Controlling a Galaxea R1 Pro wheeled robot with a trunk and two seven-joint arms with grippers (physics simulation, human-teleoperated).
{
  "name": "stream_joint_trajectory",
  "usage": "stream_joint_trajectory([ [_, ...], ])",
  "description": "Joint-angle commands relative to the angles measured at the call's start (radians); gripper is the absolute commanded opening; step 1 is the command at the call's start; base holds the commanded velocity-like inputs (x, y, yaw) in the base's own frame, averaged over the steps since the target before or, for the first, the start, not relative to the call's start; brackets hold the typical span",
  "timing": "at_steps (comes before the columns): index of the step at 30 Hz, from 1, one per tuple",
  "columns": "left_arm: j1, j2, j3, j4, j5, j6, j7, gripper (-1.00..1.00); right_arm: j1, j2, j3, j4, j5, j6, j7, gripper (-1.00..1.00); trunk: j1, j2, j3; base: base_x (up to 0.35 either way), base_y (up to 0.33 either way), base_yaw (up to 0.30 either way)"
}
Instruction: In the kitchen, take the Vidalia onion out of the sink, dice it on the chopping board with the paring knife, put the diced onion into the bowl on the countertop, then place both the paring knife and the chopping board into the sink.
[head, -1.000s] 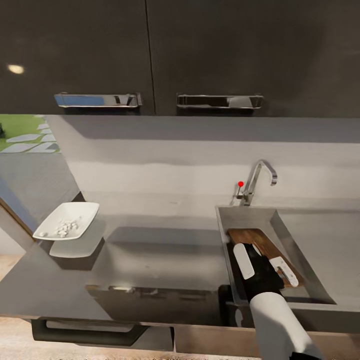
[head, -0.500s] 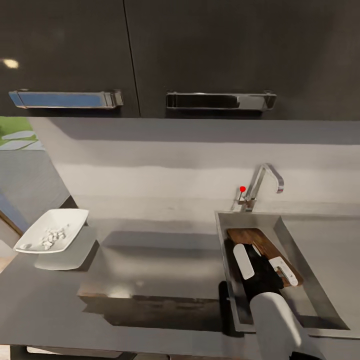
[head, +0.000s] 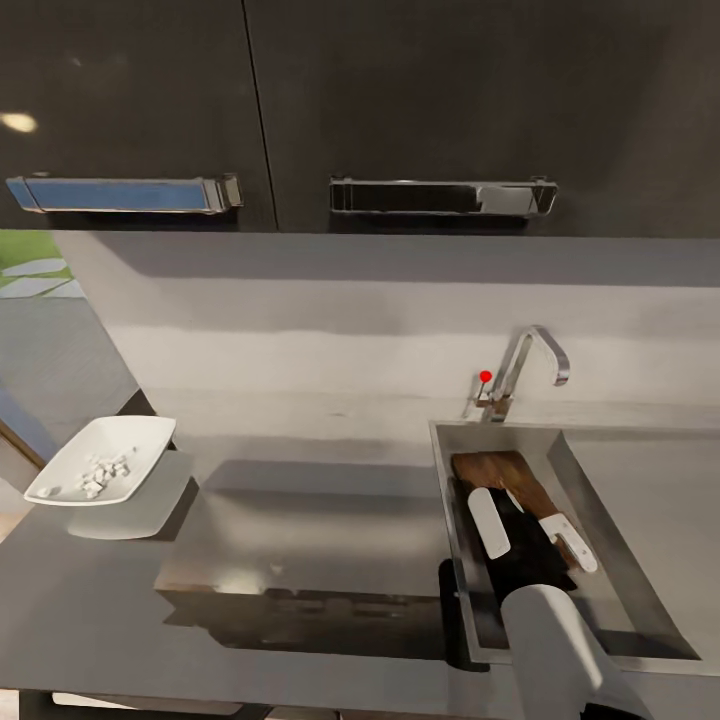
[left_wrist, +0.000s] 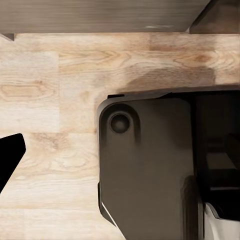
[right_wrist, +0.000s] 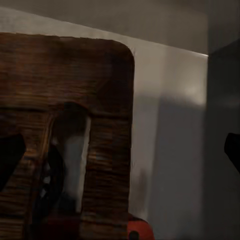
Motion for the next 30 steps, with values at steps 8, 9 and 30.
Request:
stream_joint_trajectory([
  [8, 0.0, 0.002, -0.008, -0.001, 0.009, -0.002, 0.009, 1.0, -0.001, 0.001, 0.0, -0.045, -0.006, 0.003, -0.007, 1.0, 0.001, -0.002, -0.002, 0.0, 0.0, 0.0],
  [9, 0.0, 0.002, -0.008, -0.001, 0.009, -0.002, 0.009, 1.0, -0.001, 0.002, 0.002, -0.079, -0.007, 0.006, -0.009, 1.0, 0.001, -0.002, -0.002, 0.0, 0.0, 0.0],
  [30, 0.0, 0.002, -0.008, 0.005, 0.009, -0.002, 0.009, 1.0, 0.051, 0.011, 0.173, -0.597, 0.003, 0.556, 0.354, 1.0, 0.001, -0.002, -0.002, -0.253, 0.0, 0.0],
])
